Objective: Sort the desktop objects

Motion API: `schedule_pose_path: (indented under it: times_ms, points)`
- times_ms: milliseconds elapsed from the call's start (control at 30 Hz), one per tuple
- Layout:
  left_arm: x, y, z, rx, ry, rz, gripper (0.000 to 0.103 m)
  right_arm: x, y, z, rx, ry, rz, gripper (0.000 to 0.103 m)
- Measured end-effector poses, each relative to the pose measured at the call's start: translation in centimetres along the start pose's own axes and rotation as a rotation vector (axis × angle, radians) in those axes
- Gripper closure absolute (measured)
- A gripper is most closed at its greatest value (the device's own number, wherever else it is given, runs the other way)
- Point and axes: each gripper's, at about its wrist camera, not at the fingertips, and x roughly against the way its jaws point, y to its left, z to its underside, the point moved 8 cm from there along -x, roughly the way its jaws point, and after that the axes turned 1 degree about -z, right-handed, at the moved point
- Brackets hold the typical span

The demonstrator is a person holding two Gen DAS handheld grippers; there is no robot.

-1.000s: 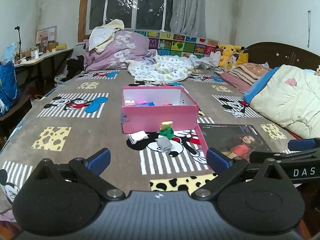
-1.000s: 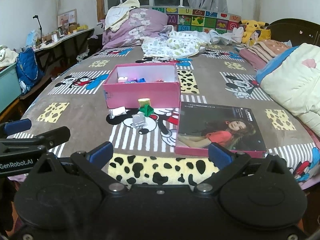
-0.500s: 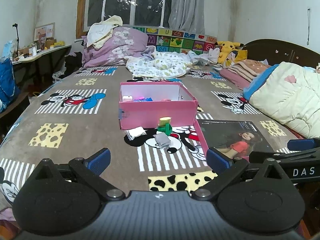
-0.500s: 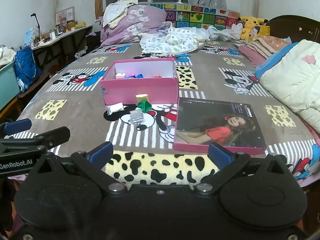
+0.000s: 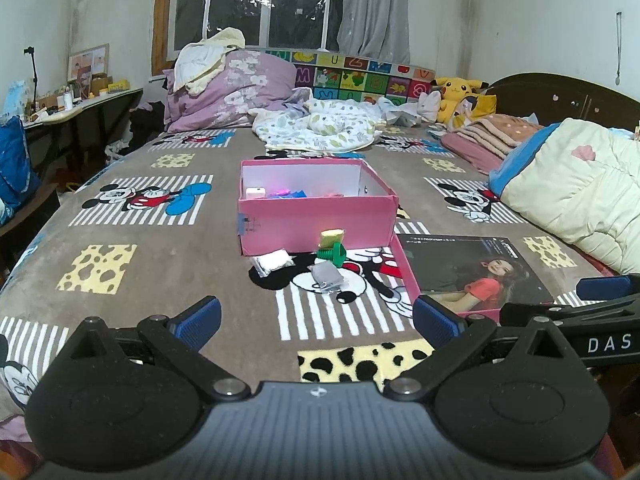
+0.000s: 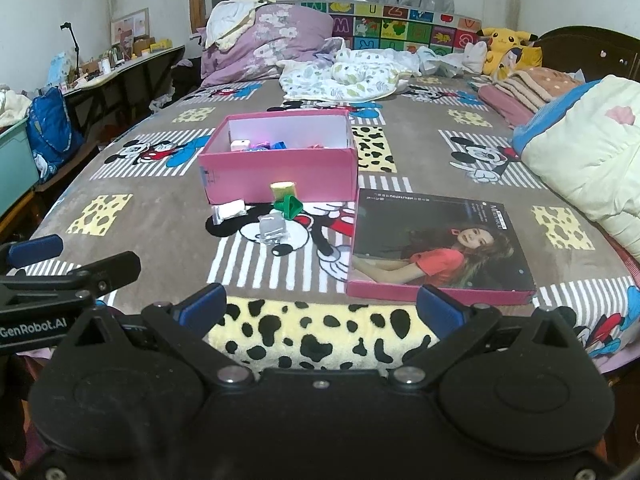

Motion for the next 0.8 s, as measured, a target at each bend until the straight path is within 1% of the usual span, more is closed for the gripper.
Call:
schedule_pose_path:
  times_ms: [800]
  points:
    - [-1.1, 0.0, 0.3, -0.004, 0.025, -0.010, 0.001, -1.2, 0.1, 0.3, -0.005, 0.024, -0.028, 0.000]
